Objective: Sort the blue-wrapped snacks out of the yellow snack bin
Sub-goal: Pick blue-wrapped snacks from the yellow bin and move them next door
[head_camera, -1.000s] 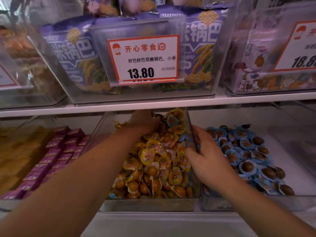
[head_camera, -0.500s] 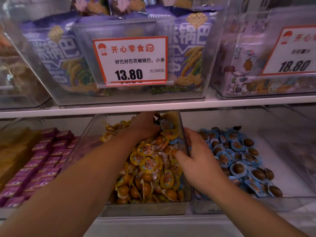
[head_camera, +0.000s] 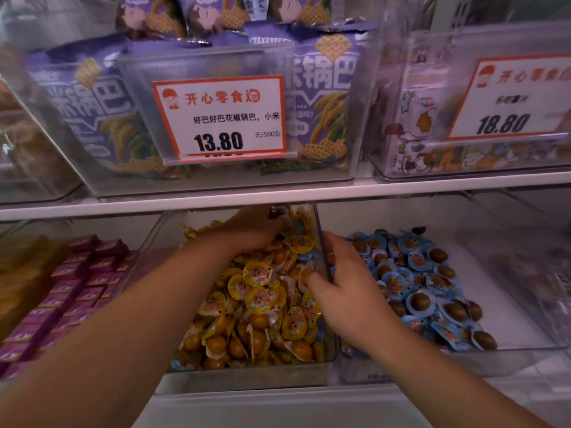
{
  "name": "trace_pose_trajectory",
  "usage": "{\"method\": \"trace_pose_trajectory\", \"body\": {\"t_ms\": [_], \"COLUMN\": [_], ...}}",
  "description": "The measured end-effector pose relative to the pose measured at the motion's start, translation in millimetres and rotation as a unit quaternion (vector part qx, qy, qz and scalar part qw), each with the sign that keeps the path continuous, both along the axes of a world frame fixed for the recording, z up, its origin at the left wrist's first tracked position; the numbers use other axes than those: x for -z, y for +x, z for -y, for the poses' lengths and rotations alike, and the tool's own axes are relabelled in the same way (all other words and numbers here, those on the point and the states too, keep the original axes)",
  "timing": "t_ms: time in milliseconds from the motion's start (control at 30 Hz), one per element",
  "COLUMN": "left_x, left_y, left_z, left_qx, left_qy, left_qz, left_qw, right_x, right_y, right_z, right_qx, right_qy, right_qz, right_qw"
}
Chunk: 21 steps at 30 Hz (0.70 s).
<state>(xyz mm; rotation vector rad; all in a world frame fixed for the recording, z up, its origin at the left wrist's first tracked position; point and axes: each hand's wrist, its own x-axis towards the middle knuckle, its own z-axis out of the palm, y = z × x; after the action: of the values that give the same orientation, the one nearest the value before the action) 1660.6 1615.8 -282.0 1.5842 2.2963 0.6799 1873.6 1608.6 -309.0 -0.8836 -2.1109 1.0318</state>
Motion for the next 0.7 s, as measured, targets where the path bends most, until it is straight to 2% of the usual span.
{"method": "trace_pose_trajectory", "body": {"t_ms": [133,233,400,467,533,600,667,700], "left_x": [9,11,-2,-9,-15,-17,-17,-17], "left_y": [17,17,13,21,37,60,87,100], "left_z": [-14,-10,38,65,90,109,119,121], "left_qx": [0.023,0.014,-0.043,-0.083,-0.112,-0.123,-0.111,-0.098], "left_qy": [-0.027,0.000,0.125,0.204,0.270,0.304,0.327,0.338], "left_qz": [-0.074,-0.067,0.051,0.144,0.241,0.268,0.251,0.237], "left_qw": [0.997,0.998,0.990,0.965,0.925,0.906,0.904,0.906], "right_x": [-1,0,0,-4,-13,-25,-41,-48], "right_y": [0,0,1,3,7,11,16,19], "right_z": [1,0,0,4,11,25,46,55], "right_qx": [0.001,0.003,-0.004,0.005,0.052,0.070,0.041,0.019], "right_qy": [-0.005,0.003,0.003,0.008,0.058,0.073,-0.019,-0.101], "right_qz": [0.003,0.009,0.014,0.001,-0.049,-0.121,-0.176,-0.202], "right_qw": [1.000,1.000,1.000,1.000,0.996,0.988,0.983,0.974]}}
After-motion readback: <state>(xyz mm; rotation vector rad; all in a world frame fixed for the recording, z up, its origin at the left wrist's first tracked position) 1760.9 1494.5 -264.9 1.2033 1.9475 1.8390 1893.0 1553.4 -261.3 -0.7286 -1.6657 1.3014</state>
